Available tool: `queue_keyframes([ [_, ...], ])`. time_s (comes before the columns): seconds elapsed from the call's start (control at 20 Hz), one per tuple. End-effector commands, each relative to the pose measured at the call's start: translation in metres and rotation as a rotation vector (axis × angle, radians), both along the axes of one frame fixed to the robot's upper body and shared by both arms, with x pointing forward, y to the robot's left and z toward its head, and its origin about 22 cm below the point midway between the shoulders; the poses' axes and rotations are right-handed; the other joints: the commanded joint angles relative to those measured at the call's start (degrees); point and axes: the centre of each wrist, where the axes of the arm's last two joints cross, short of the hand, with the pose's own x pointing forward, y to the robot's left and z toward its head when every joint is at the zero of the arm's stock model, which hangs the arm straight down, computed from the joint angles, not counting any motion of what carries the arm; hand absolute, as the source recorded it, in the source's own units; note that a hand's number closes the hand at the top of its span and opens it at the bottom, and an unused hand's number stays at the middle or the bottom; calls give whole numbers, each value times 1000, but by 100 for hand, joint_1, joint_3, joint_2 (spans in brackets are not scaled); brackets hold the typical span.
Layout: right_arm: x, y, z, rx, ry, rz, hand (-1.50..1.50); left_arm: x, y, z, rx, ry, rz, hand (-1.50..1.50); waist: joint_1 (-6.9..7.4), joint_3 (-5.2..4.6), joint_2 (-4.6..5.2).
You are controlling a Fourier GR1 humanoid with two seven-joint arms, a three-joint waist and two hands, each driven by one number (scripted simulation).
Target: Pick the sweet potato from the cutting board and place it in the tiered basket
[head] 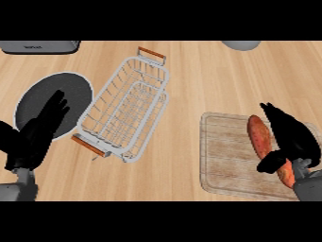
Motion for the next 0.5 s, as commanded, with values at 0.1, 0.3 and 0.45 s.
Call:
queue_keyframes([
  [0.1,-2,9,-8,69,160,42,150,1,17,0,0,10,-2,0,-5,-2,0],
  [0.3,-4,-5,-25,-45,146,100,150,-17,8,-2,10,-4,-23,0,25,1,1],
  [0.45,0,-8,-32,-84,141,136,150,-8,3,16,7,-2,-13,0,19,2,2],
])
